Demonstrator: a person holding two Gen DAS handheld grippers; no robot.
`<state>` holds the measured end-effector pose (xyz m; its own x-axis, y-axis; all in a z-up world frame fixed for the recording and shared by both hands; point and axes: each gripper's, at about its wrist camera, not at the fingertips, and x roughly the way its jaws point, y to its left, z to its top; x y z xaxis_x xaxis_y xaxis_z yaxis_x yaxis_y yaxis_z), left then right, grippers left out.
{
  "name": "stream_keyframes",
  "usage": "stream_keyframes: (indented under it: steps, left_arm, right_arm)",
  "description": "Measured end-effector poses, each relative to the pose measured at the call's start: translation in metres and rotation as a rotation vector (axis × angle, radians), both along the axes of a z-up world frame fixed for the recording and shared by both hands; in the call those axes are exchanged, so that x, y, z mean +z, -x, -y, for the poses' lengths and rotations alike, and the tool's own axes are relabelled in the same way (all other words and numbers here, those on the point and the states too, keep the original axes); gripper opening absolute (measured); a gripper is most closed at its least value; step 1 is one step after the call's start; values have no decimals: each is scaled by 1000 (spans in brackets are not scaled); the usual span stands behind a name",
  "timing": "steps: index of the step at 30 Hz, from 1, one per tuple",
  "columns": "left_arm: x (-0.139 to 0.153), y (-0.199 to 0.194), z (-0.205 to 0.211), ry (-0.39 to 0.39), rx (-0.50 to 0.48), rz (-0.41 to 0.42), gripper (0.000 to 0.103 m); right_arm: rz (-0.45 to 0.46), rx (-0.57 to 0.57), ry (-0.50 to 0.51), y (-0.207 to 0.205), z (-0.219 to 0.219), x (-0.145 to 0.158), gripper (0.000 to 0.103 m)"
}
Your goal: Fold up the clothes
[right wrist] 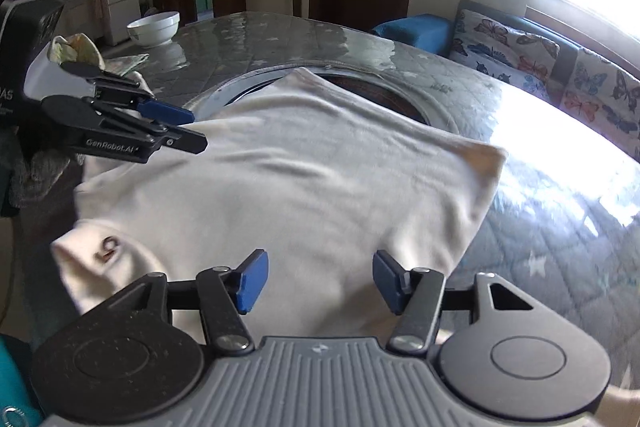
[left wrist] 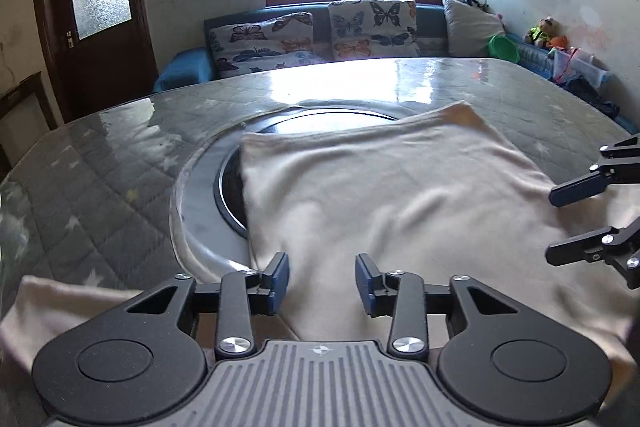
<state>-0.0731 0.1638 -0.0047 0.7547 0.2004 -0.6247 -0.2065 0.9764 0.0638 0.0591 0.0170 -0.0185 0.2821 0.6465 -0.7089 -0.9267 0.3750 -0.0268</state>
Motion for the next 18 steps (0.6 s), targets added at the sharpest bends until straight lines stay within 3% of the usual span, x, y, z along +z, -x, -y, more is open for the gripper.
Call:
stream_keyframes:
  steps: [3,12,18]
  left_arm:
    - [-1,17,11,1,-13,10,44]
    - [-9,46,61,-68,-195,9,47]
    - [-12,50,71,-128,-225,10,50]
  right_arm:
    - [16,11,-10,16,7,2,65]
    - [37,118,-7,55,14,3,69]
    - [72,117,-8,69,23,-2,70]
